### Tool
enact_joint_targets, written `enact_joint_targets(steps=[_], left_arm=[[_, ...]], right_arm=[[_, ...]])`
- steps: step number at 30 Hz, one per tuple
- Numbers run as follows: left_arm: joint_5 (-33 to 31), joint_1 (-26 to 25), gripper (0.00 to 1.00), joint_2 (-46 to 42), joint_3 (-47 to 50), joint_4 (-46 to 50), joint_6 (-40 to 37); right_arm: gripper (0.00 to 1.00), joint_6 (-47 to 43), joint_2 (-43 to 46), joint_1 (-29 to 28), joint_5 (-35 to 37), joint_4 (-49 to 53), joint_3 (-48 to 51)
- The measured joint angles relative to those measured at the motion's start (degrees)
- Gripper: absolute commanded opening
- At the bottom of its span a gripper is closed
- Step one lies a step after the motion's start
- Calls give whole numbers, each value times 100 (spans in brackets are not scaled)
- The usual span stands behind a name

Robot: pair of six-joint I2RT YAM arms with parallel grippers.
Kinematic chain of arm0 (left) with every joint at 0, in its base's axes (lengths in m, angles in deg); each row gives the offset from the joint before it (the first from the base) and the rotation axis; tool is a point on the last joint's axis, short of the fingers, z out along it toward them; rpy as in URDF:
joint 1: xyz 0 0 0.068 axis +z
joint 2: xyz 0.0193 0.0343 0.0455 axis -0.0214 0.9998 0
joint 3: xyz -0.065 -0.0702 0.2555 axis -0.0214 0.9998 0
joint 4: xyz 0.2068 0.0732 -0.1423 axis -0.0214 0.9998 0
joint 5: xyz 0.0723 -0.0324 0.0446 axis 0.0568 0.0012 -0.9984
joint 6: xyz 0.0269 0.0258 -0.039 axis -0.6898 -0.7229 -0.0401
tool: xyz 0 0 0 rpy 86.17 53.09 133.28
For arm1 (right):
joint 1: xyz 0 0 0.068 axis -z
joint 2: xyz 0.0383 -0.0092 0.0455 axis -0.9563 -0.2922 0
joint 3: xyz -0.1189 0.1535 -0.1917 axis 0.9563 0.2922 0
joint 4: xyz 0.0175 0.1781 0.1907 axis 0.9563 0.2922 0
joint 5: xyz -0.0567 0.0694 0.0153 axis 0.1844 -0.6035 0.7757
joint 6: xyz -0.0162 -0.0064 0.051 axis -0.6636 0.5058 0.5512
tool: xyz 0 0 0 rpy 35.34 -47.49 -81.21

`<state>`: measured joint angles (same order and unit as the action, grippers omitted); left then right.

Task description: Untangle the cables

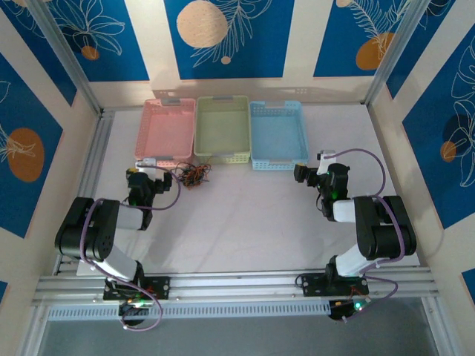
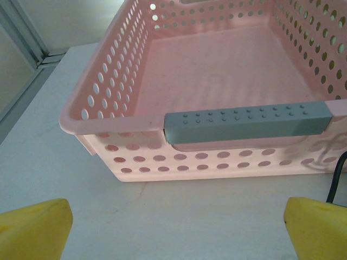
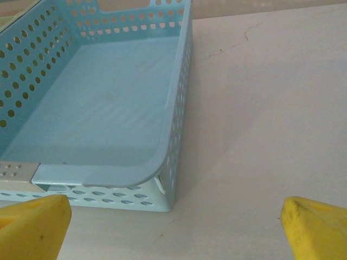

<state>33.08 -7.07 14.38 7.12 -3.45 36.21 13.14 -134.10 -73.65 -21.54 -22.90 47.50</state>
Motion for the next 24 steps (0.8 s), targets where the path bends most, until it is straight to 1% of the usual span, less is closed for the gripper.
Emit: enact_joint_targets(steps=[10, 13, 15, 17, 19, 20, 22, 24], left_arm=[[-55, -2, 100, 0, 13, -28, 9], [-197, -20, 100, -118, 284, -330, 63], [-356, -188, 100, -337, 632, -623, -48], [-621, -564, 100, -817, 951, -669, -229], [-776, -973, 100, -1773, 1095, -291, -304], [-782, -1056, 100, -2271, 1080, -22, -254], [-809, -1091, 100, -3510, 872, 938, 28], [-798, -1091, 100, -4424, 555, 1808, 393]], right_arm=[[99, -2, 0, 24, -28, 44, 0], [99, -50, 105, -105, 162, 103, 24], [99, -173, 378, -341, 374, 94, 138], [99, -326, 780, -660, 586, 116, 284], [99, -452, 1261, -962, 730, 299, 348], [99, -461, 1473, -1049, 752, 396, 354], [99, -439, 2063, -1102, 765, 675, 372], [99, -356, 2577, -1099, 732, 876, 380]])
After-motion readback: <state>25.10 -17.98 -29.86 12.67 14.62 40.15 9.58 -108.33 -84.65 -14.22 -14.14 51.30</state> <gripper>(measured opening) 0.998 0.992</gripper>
